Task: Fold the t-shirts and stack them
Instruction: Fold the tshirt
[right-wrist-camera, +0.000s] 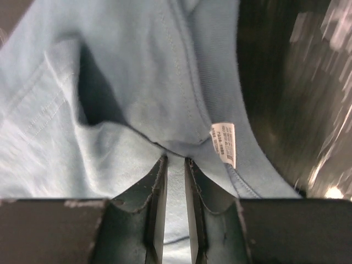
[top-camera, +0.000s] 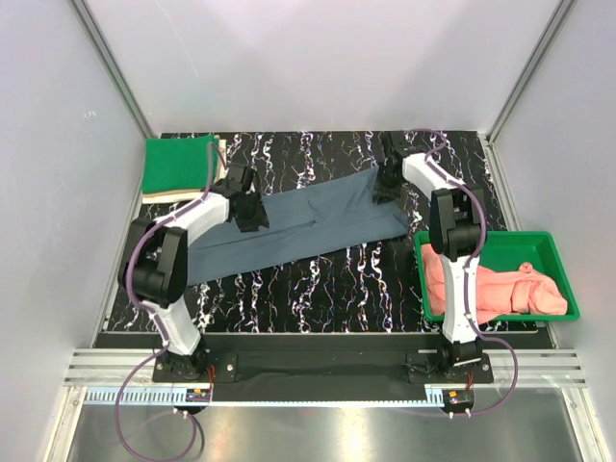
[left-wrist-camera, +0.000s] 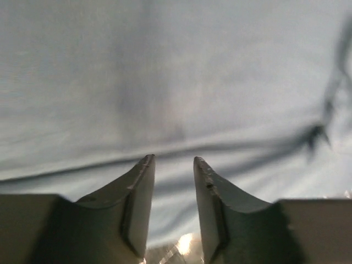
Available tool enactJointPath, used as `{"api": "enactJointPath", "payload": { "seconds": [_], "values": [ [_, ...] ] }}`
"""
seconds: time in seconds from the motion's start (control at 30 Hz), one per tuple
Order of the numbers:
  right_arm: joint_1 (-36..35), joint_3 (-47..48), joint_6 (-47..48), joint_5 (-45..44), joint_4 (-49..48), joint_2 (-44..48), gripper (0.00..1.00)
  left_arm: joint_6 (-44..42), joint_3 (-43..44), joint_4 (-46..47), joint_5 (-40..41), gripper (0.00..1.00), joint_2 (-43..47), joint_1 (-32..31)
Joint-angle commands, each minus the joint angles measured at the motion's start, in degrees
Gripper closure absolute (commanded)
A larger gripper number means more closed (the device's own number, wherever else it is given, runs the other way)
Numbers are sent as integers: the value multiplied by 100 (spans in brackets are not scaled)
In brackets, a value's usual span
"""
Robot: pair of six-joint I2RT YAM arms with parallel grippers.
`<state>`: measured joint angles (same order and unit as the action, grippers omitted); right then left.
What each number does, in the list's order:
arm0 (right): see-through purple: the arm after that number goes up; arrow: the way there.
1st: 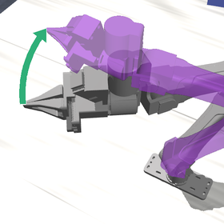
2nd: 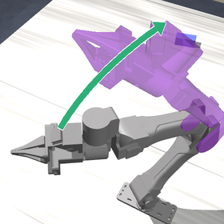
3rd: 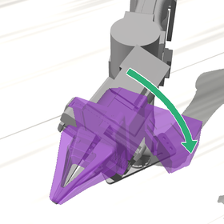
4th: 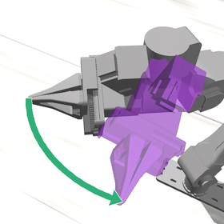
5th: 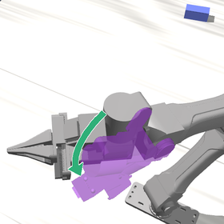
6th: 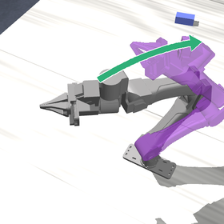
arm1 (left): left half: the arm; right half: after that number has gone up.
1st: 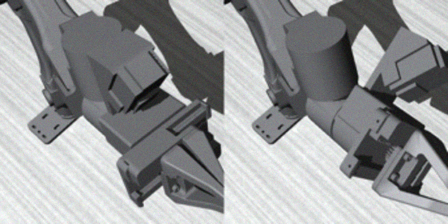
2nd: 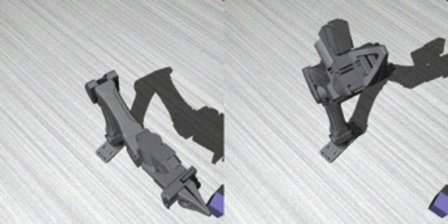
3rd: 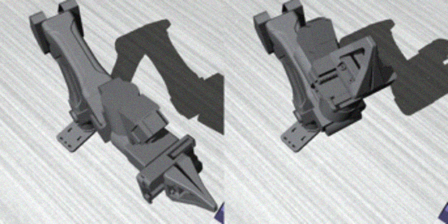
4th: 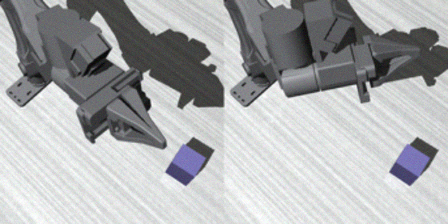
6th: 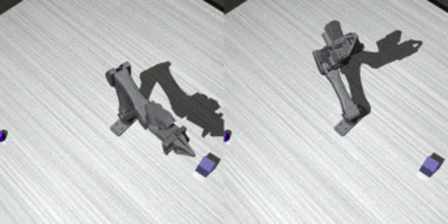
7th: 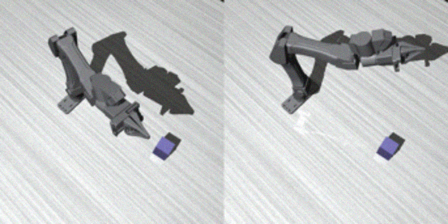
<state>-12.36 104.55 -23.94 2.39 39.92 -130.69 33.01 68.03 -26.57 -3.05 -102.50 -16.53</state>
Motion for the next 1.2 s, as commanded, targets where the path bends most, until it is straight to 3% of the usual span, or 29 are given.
{"api": "enactJointPath", "payload": {
  "seconds": [0.0, 0.23, 0.33, 0.4, 0.5, 0.63, 0.73, 0.83, 1.0, 1.17],
  "values": [
    [392, 1073, 171, -407, 498, -1025, 74, -207, 359, 73, -529, 59, 687, -8],
    [682, 4937, 636, 393, 1123, -2758, 70, -1041, 9, 47, -1618, 56, 1057, -113],
    [761, 5452, 558, 473, 1071, -2822, 70, -1069, -202, 2, -1804, 58, 934, -113],
    [788, 5217, 505, 464, 948, -2359, 68, -947, -378, 46, -1839, 62, 837, -139],
    [796, 4085, 443, 708, 421, -1411, 66, -736, -685, 99, -1805, 64, 767, -175],
    [796, 2855, 373, 771, 209, -476, 62, -533, -1212, 108, -1174, 62, 819, -201],
    [796, 2588, 505, 1079, 331, -62, 53, -270, -1660, 239, -743, 62, 889, -175],
    [788, 2500, 418, 930, 551, 140, 52, 81, -1986, 336, -592, 63, 1038, -166],
    [788, 1616, -92, 1200, 482, 412, 56, 828, -2864, 696, -732, 64, 1600, -183],
    [779, 339, -391, 1325, -440, 729, 67, 1548, -3760, 706, -732, 65, 2513, -499]
  ]
}}
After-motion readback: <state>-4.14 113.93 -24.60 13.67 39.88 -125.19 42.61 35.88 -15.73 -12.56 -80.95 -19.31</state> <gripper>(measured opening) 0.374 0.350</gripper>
